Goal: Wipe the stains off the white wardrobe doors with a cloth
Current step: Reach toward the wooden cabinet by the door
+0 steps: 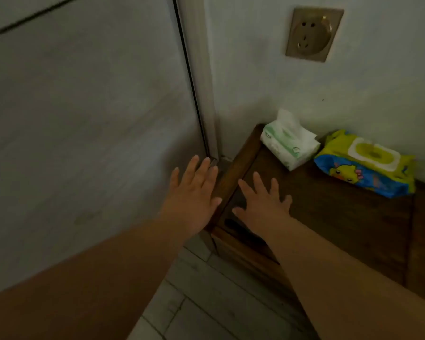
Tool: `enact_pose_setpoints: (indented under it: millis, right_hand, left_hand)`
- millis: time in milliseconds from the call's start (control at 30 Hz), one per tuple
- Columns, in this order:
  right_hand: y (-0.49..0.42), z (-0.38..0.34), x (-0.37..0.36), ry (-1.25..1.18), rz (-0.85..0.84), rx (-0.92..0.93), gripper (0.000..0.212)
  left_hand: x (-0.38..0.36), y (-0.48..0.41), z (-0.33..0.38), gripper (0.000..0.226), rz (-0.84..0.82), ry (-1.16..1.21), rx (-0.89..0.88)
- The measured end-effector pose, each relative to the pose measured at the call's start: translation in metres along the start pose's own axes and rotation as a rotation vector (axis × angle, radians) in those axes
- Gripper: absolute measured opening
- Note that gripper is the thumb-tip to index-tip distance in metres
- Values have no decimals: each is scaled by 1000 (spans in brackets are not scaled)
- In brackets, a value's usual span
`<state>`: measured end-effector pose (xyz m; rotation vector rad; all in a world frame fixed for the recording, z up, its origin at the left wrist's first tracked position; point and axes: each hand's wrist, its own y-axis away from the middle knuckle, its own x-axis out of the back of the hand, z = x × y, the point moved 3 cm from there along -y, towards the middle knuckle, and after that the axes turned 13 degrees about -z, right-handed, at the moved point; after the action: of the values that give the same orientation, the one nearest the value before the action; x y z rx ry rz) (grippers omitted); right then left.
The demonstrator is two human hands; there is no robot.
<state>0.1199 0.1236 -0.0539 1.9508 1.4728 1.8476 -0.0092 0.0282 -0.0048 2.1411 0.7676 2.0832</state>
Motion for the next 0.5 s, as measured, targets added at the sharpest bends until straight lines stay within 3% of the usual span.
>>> enact_pose_setpoints:
  millis: [100,300,500]
  right_hand:
    - [-16,0,-19,8,-91,-47,75]
    - [-33,-2,-30,-40,-113,-74,81]
    - [-27,1,-17,121,2,-49,74]
  left_hand:
    - [-12,-12,-6,67,-13,-35,5]
    - [-19,-26,-18,66,-58,-28,-3]
    - [-4,-24,-26,67,-42,-19,-12]
